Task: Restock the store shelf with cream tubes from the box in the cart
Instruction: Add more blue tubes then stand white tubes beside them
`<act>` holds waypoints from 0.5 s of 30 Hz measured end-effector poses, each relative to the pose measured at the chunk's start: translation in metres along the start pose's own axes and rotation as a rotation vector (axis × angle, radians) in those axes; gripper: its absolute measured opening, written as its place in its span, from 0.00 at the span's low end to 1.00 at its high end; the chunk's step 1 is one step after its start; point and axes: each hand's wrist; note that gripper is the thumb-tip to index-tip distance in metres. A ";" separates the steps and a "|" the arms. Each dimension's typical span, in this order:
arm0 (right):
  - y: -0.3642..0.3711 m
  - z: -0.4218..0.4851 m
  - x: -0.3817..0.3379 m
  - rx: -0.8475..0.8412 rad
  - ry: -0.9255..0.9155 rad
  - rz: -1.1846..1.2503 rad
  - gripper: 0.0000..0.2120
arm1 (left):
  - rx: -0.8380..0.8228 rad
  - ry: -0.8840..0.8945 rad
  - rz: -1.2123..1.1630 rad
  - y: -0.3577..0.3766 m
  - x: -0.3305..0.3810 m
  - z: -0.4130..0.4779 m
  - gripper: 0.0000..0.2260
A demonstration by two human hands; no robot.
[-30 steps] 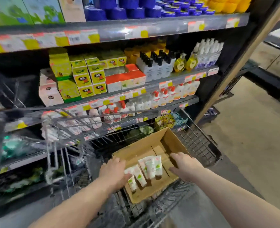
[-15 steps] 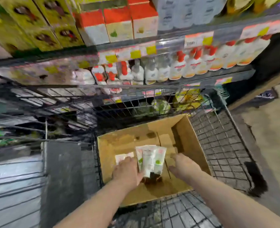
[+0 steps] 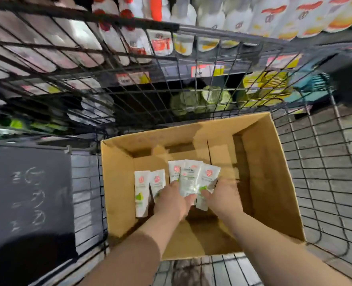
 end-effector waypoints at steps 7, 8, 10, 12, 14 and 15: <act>0.010 0.006 0.001 0.099 0.062 0.190 0.23 | 0.026 -0.065 -0.103 0.009 0.007 0.012 0.25; 0.011 0.007 0.003 0.093 0.066 0.215 0.22 | 0.003 -0.067 -0.113 0.008 0.006 0.012 0.25; 0.011 0.006 0.003 0.069 0.062 0.263 0.20 | -0.043 -0.068 -0.103 0.005 0.002 0.011 0.25; 0.009 0.004 0.005 0.050 0.054 0.307 0.19 | -0.078 -0.060 -0.092 0.001 -0.004 0.007 0.21; 0.001 -0.004 0.003 0.064 0.027 0.350 0.18 | -0.089 -0.062 -0.136 -0.008 -0.013 -0.003 0.20; -0.004 -0.010 0.000 0.070 0.004 0.346 0.18 | -0.074 -0.058 -0.172 -0.012 -0.018 -0.010 0.22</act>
Point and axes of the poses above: each hand's wrist, its own z-axis towards the middle knuckle, its own y-axis out of the palm, x = y × z, and after that the axes turned 15 degrees about -y, right-handed
